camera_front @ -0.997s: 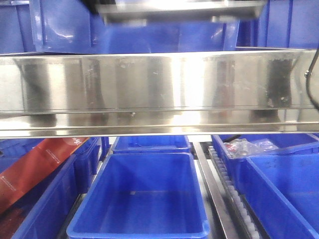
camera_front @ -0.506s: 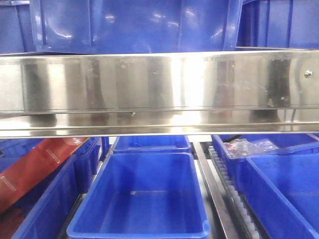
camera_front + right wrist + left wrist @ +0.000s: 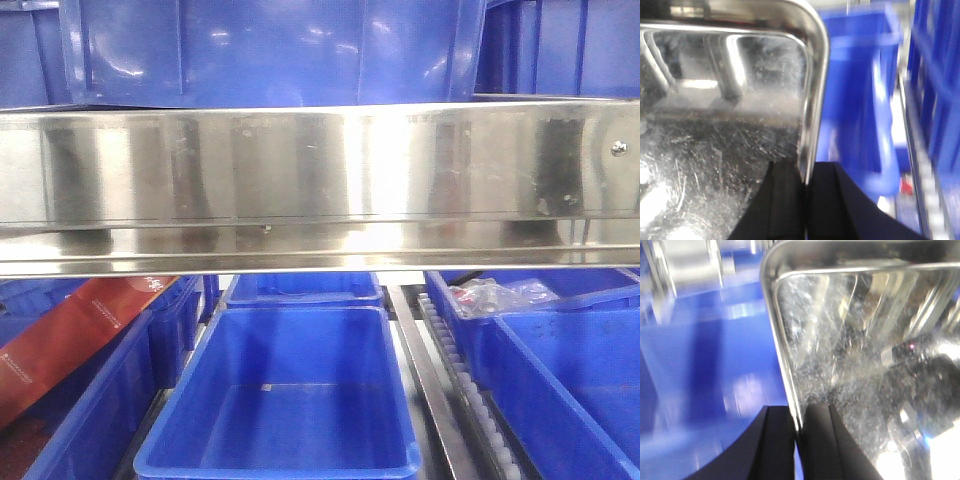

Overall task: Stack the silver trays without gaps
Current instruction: 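Hold the tray in both grippers and start driving the base away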

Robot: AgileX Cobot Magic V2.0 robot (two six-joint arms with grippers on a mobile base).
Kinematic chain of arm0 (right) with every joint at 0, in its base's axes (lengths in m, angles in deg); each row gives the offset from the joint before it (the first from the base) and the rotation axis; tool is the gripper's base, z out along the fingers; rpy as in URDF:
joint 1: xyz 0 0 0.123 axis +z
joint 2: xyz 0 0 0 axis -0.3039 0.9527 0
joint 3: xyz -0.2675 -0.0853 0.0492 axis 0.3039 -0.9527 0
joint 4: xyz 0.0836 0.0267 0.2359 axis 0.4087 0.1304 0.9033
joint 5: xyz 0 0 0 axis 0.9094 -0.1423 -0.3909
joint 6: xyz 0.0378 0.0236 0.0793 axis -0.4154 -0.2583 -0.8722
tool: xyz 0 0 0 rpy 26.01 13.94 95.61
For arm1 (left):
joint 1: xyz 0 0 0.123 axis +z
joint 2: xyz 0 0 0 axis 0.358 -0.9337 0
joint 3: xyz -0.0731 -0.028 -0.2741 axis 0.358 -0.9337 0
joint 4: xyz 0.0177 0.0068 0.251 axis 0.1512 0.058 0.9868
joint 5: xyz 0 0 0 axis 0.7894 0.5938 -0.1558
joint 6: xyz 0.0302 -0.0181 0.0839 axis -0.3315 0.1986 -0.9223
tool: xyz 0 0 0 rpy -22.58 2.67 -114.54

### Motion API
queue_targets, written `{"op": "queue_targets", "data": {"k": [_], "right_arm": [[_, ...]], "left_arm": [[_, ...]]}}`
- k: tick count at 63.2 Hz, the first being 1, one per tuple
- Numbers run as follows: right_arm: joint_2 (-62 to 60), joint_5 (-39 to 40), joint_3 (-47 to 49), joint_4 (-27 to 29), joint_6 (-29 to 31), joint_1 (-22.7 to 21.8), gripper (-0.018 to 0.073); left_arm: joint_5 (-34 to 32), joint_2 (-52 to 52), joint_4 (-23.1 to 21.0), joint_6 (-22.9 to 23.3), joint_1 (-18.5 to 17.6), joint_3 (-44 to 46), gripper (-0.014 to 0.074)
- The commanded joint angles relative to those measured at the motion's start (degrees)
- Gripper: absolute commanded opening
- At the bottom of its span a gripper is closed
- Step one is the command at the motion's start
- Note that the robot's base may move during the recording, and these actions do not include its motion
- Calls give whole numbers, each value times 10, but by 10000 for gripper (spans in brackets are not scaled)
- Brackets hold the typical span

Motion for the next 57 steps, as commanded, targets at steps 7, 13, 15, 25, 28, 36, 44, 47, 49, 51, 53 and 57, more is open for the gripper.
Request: {"op": "queue_targets", "data": {"k": [7,13,15,25,28,36,44,47,49,51,53,57], "right_arm": [[-11,49,7,5,11,3,-81],[-11,49,7,5,11,3,-81],[-11,49,7,5,11,3,-81],[-11,51,7,5,11,3,-81],[-11,51,7,5,11,3,-81],[-11,51,7,5,11,3,-81],[-11,51,7,5,11,3,-81],[-11,51,7,5,11,3,-81],[-11,51,7,5,11,3,-81],[-11,51,7,5,11,3,-81],[-11,51,7,5,11,3,-81],[-11,51,7,5,11,3,-81]], "left_arm": [[-50,10,-2,-6,-5,4,11],[-50,10,-2,-6,-5,4,11],[-50,10,-2,-6,-5,4,11],[-50,10,-2,-6,-5,4,11],[-50,10,-2,-6,-5,4,11],[-50,10,-2,-6,-5,4,11],[-50,10,-2,-6,-5,4,11],[-50,10,-2,-6,-5,4,11],[-50,10,-2,-6,-5,4,11],[-50,10,-2,-6,-5,4,11],[-50,10,-2,-6,-5,4,11],[-50,10,-2,-6,-5,4,11]]}}
